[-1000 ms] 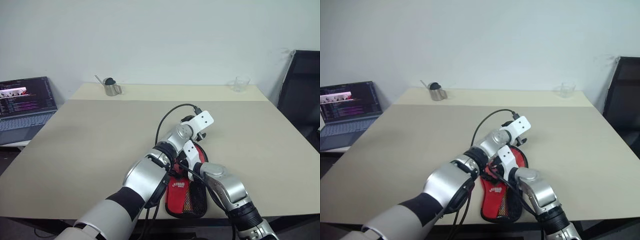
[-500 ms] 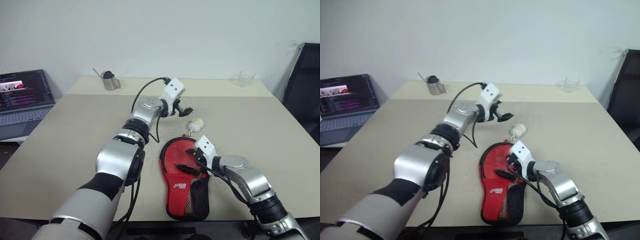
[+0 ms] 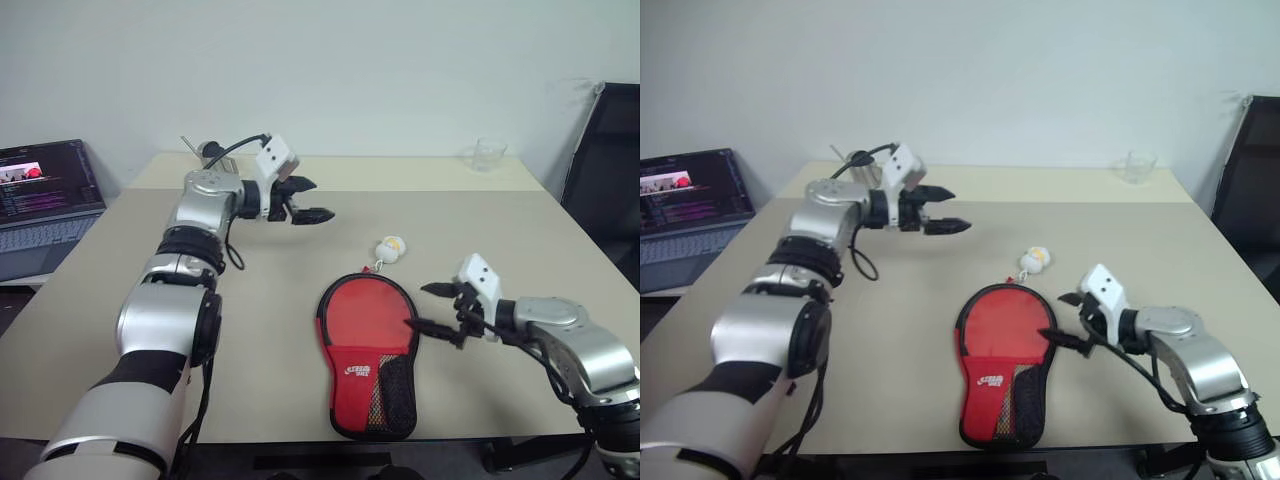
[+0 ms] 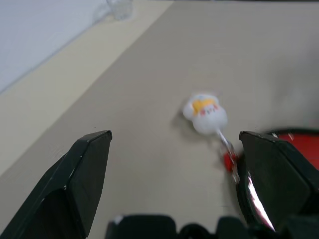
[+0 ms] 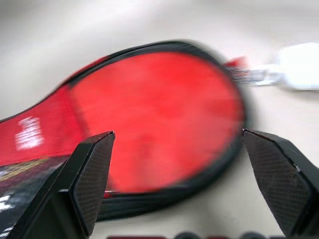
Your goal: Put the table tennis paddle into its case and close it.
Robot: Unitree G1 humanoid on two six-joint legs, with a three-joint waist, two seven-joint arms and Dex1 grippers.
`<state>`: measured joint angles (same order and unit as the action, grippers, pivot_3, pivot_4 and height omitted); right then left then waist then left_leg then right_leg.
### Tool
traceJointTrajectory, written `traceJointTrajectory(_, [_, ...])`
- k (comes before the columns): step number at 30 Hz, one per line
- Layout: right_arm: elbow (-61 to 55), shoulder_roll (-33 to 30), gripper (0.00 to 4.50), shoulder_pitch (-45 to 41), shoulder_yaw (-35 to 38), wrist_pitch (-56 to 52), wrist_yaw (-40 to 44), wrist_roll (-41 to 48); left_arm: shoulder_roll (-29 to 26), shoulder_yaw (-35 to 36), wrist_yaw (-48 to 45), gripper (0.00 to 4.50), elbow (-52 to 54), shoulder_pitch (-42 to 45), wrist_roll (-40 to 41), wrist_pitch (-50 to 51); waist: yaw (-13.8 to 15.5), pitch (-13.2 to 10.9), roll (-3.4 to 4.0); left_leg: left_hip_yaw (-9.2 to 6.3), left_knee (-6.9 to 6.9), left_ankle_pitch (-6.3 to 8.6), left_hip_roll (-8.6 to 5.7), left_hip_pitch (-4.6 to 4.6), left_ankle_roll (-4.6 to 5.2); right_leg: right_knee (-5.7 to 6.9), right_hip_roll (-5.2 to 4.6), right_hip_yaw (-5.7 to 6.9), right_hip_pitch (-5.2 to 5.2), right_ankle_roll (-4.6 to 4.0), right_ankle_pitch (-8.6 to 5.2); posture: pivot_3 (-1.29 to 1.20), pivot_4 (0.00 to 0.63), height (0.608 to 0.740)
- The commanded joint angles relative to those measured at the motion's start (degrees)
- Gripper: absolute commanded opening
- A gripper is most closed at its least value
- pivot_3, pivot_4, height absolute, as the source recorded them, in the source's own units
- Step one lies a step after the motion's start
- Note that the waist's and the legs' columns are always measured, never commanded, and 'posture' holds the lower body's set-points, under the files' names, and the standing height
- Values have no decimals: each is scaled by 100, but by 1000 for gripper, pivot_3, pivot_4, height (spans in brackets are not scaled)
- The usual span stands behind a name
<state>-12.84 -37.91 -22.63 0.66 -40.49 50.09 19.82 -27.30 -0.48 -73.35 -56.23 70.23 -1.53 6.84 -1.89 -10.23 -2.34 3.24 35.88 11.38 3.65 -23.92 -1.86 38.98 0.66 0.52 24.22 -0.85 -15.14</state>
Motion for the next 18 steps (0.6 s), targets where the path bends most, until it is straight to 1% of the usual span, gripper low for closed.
traceJointTrajectory(1, [237,20,4500,-364,488,69,-258,177,64,-36,-404,4470,2033,-1094,664,784,-3,-1,2,2,3,0,4,0,0,2,-1,-7,1,0,0,0,150,740])
traceJointTrajectory(2, [411,87,4500,-510,578,106,-415,163,166,4,-182,4470,2482,-1436,767,915,8,-3,1,0,6,0,4,-2,0,2,-3,-7,0,-1,0,0,150,740])
traceJointTrajectory(4, [850,288,4500,-886,725,73,-853,95,404,26,323,4470,3179,-2030,811,789,12,-3,1,-5,17,-1,6,-10,-1,5,-4,-4,1,-1,1,0,150,740])
traceJointTrajectory(8, [1810,772,4500,-1723,884,-269,-1843,-74,761,-88,1075,4470,3949,-2620,764,840,21,-2,1,-5,23,-3,3,-3,2,10,-22,-7,-6,1,3,0,150,740])
traceJointTrajectory(10, [2341,1080,4500,-2144,1011,-438,-2370,-120,897,-177,1380,4470,4147,-2794,730,899,9,-1,3,-3,22,-6,2,1,6,10,-22,-10,-9,1,5,0,150,740])
traceJointTrajectory(11, [2793,1331,4500,-2466,1119,-544,-2824,-165,987,-281,1581,4470,4211,-2907,646,904,6,0,4,-1,21,-6,1,4,6,10,-22,-12,-10,1,5,0,150,740])
traceJointTrajectory(13, [3457,1644,4500,-2902,1194,-655,-3435,-298,1097,-431,1862,4470,4274,-3054,548,924,-15,3,10,5,19,-6,3,7,6,11,-22,-21,-10,1,6,0,150,740])
traceJointTrajectory(15, [4119,1935,4500,-3248,1169,-485,-3771,-423,1211,-501,2180,4470,4212,-3148,495,951,-11,3,11,4,15,-6,3,4,6,10,-22,-20,-7,0,6,0,150,740])
traceJointTrajectory(18, [5138,2374,4500,-3731,1124,103,-3964,-504,1276,-573,2632,4470,4081,-3265,364,977,-8,3,11,6,10,-5,4,-1,7,7,-20,-23,-1,-1,7,0,150,740])
